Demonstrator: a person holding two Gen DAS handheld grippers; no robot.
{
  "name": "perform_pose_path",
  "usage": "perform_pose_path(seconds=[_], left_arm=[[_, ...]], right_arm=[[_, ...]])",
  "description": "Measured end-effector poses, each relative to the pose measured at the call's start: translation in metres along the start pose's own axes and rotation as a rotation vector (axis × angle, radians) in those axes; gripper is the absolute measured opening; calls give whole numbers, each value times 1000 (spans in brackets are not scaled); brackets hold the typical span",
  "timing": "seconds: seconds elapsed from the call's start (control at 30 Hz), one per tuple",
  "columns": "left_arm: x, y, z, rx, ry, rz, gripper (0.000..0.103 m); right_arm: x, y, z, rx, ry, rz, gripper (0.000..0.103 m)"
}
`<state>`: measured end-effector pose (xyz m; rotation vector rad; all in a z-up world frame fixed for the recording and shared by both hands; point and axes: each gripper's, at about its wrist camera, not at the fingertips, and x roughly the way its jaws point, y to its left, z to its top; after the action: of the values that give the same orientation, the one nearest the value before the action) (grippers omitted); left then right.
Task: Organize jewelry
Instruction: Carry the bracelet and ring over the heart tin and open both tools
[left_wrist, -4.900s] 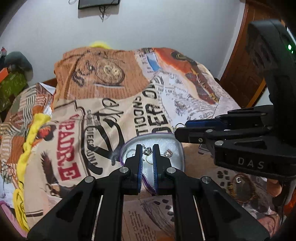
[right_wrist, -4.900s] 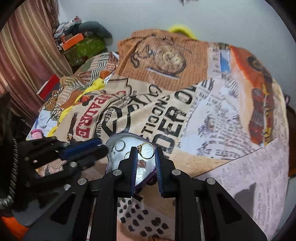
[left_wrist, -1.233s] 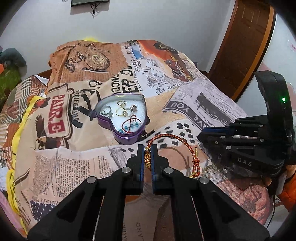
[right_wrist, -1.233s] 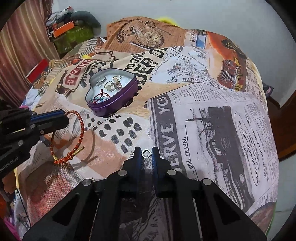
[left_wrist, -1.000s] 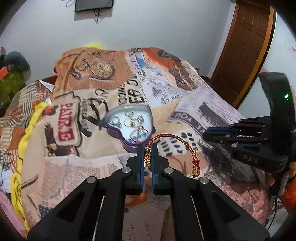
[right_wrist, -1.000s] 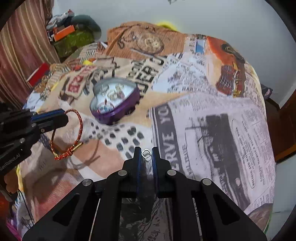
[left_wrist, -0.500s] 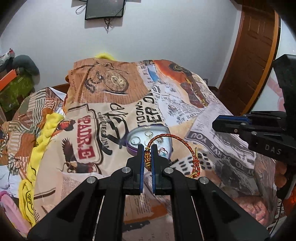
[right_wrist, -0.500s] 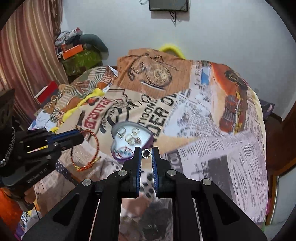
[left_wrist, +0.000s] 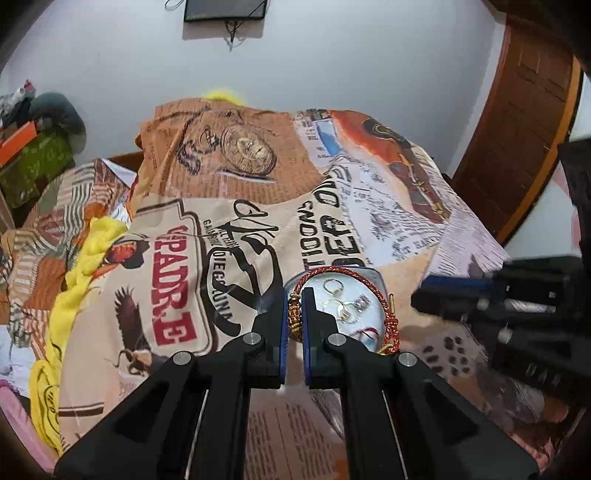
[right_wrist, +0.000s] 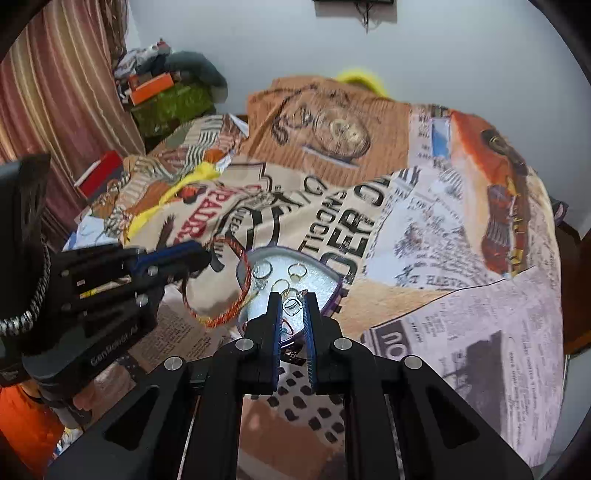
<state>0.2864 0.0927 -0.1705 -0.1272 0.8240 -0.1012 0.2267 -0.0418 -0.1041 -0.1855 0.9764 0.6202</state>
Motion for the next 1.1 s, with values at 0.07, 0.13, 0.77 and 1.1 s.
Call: perform_pose_path(seconds=[0.07, 0.13, 0.77, 1.1], left_arm=[[8, 3, 1, -9, 13, -3, 5], [19, 3, 2, -8, 29, 0, 5], [48, 3, 4, -21, 88, -33, 5], [16, 6, 7, -29, 51, -24, 7]], right_arm=[[11, -1, 0, 3, 28, 8, 10], [19, -2, 0, 7, 47, 14, 10], [47, -1, 0, -49, 110, -25, 10], [43, 8, 0, -102, 121, -77, 16]])
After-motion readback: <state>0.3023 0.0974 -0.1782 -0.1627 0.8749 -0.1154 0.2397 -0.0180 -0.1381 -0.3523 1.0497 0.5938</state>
